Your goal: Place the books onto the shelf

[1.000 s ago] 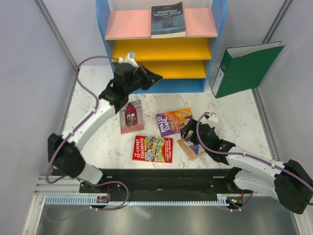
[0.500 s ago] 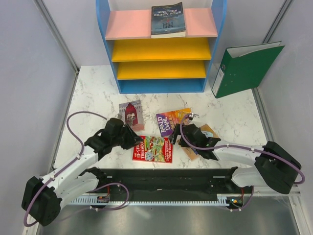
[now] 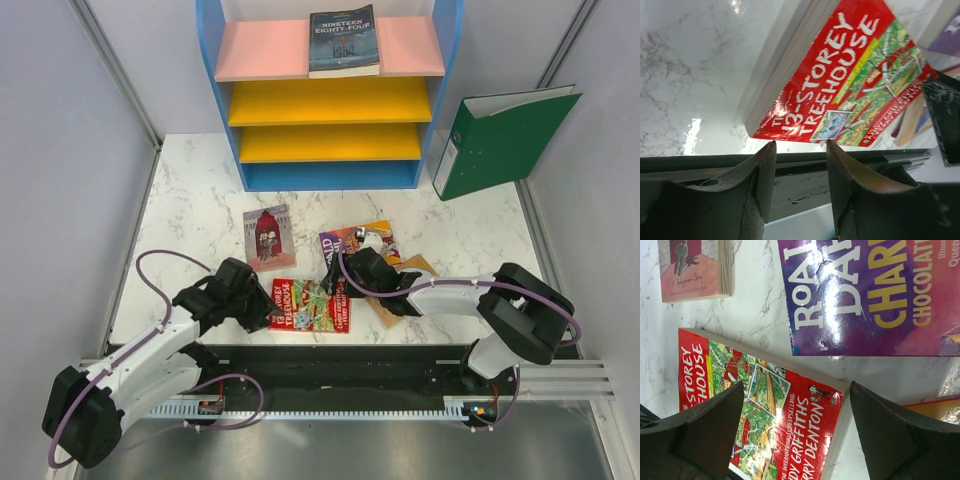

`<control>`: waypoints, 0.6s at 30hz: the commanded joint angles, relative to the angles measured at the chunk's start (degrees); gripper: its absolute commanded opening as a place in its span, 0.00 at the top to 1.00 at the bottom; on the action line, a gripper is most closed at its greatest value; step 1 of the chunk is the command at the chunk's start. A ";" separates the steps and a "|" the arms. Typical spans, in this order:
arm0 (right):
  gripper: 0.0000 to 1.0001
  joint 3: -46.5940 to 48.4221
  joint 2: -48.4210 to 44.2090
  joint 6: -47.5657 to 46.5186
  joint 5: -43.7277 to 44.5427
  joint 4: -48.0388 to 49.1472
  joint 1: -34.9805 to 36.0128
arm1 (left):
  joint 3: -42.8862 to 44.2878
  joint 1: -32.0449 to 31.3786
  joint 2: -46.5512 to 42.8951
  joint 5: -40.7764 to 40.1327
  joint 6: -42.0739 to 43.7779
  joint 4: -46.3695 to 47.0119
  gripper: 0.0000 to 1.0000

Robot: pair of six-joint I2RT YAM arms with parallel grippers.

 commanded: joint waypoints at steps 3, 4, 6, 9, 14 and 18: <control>0.17 0.53 0.50 -1.82 -5.25 2.38 0.53 | 1.17 -0.48 7.13 0.58 0.24 0.28 0.48; 0.19 0.62 0.41 -2.52 -6.56 2.56 0.53 | 1.52 -0.66 8.10 0.67 0.59 0.54 0.48; 0.26 0.88 0.32 -3.05 -7.62 2.82 0.53 | 2.40 -0.83 10.91 0.75 1.29 0.81 0.49; 0.36 0.97 -0.11 -4.28 -9.82 3.70 0.62 | 3.72 -1.27 14.50 -0.03 1.91 1.34 0.49; 0.44 0.88 -0.29 -6.30 -14.39 6.07 0.53 | 7.23 -1.54 20.57 -2.06 5.51 1.25 0.49; 0.44 1.15 0.41 -7.36 -18.34 8.09 0.53 | 10.22 -1.63 25.68 -2.85 7.71 0.64 0.50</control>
